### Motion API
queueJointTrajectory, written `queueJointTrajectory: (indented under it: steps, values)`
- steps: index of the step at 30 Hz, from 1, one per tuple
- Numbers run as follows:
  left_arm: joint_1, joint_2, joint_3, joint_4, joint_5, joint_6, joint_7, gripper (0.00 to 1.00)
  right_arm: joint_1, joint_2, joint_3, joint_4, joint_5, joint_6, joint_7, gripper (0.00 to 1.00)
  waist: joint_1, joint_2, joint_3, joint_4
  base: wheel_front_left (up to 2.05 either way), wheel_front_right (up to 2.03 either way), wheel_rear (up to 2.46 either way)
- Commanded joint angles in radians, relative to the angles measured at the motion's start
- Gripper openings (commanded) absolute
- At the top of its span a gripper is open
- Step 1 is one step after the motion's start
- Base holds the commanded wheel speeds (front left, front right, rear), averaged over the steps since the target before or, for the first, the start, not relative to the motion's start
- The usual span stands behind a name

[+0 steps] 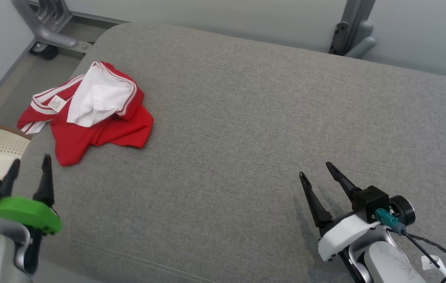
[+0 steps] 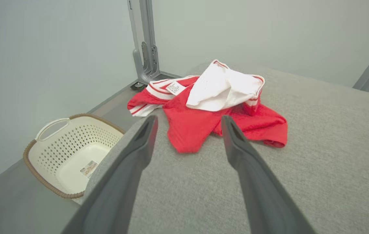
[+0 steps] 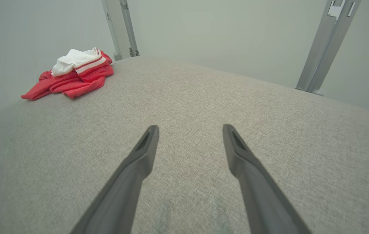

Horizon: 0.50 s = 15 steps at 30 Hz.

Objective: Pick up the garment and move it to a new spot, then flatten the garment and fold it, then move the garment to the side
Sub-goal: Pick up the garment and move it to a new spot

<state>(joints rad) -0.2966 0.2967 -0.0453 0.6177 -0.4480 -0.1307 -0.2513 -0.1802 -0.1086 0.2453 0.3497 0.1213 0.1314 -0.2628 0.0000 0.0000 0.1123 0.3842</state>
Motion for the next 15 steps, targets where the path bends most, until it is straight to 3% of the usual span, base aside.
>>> queueJointTrajectory:
  steps: [1,6,8,15]
  values:
    - [-0.112,0.074,-0.058,0.025,-0.062,0.001,0.042,1.00,-0.022,-0.016,0.001,-0.012,-0.001,-0.002,-0.002,1.00,0.0000,0.0000,0.068,-0.066,0.00,0.00,0.00]
    - [-0.267,0.194,-0.176,0.031,-0.212,0.001,0.180,1.00,-0.043,-0.035,0.013,-0.025,0.002,-0.002,-0.002,1.00,0.0000,0.0000,0.119,-0.109,0.00,0.00,0.00]
    - [-0.341,0.249,-0.221,0.046,-0.314,0.001,0.282,1.00,-0.058,-0.051,0.015,-0.030,0.001,-0.002,-0.002,1.00,0.0000,0.0000,0.151,-0.136,0.00,0.00,0.00]
    - [-0.424,0.332,-0.303,0.094,-0.459,0.001,0.446,1.00,-0.085,-0.081,0.021,-0.050,-0.006,-0.002,-0.002,1.00,0.0000,0.0000,0.214,-0.201,0.00,0.00,0.00]
